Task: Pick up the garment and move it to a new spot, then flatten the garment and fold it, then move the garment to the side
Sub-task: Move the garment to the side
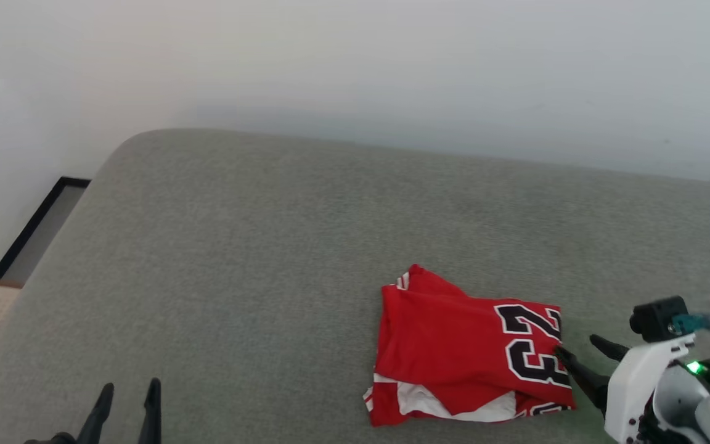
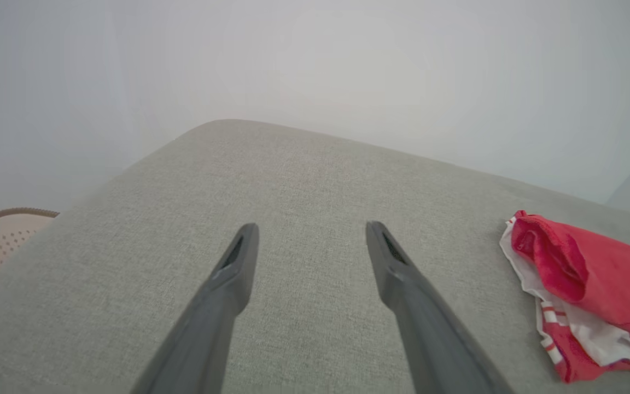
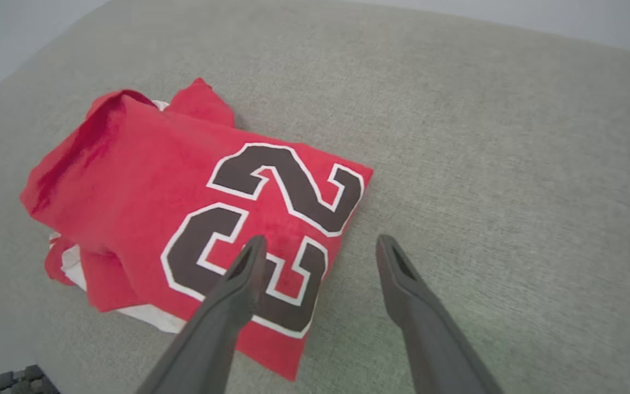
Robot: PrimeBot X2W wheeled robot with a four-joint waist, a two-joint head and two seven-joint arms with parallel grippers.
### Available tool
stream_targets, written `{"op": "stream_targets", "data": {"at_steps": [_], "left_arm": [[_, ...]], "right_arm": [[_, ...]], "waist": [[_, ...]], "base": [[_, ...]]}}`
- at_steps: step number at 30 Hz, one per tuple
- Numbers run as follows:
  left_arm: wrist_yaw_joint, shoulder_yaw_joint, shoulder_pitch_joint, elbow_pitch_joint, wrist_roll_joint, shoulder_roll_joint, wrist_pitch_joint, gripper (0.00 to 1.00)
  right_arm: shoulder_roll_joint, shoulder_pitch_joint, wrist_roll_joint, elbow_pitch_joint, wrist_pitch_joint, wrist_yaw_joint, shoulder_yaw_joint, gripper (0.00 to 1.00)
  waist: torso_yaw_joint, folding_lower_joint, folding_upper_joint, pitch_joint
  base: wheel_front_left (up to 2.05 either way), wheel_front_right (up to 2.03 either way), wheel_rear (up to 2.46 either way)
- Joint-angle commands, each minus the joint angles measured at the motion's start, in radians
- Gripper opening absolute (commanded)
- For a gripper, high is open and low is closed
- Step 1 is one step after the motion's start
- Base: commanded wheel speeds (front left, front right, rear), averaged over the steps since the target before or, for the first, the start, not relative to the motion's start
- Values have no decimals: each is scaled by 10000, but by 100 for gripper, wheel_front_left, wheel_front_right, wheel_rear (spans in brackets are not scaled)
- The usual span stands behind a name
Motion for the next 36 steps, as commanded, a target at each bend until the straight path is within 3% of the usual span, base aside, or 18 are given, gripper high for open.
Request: {"op": "stream_targets", "data": {"at_steps": [1, 11, 16, 21, 23, 24, 36], "left_arm": [[-31, -50, -177, 24, -56, 46, -46, 100], [-31, -476, -624, 288, -267, 67, -48, 100], [-33, -621, -883, 416, -291, 41, -48, 100], [-33, -770, -1129, 502, -352, -74, -48, 100], [-31, -855, -1259, 592, -363, -72, -48, 100], [-31, -893, -1337, 607, -406, -92, -48, 100], [-32, -1086, -2069, 601, -554, 34, -47, 100]], "right_arm": [[-60, -194, 164, 106, 267, -4, 62, 100], [-407, -1517, 1144, 1088, 3684, -4, 755, 100], [113, -1848, 1833, 1810, 5347, -2, 1077, 100], [586, -2069, 2216, 2258, 6029, 7, 1260, 100], [699, -2200, 2435, 2349, 6156, 10, 1262, 16], [654, -2329, 2427, 2333, 6151, 10, 1269, 0], [-938, -3429, 2136, 1773, 5109, -27, 916, 0]], "waist": [[203, 0, 0, 79], [958, 0, 0, 728], [1089, 0, 0, 1076], [1113, 0, 0, 1296], [1086, 0, 0, 1390], [1063, 0, 0, 1441], [198, 0, 0, 1857]], "base": [[0, 0, 0], [0, 0, 0], [0, 0, 0], [0, 0, 0], [0, 0, 0], [0, 0, 0], [0, 0, 0]]}}
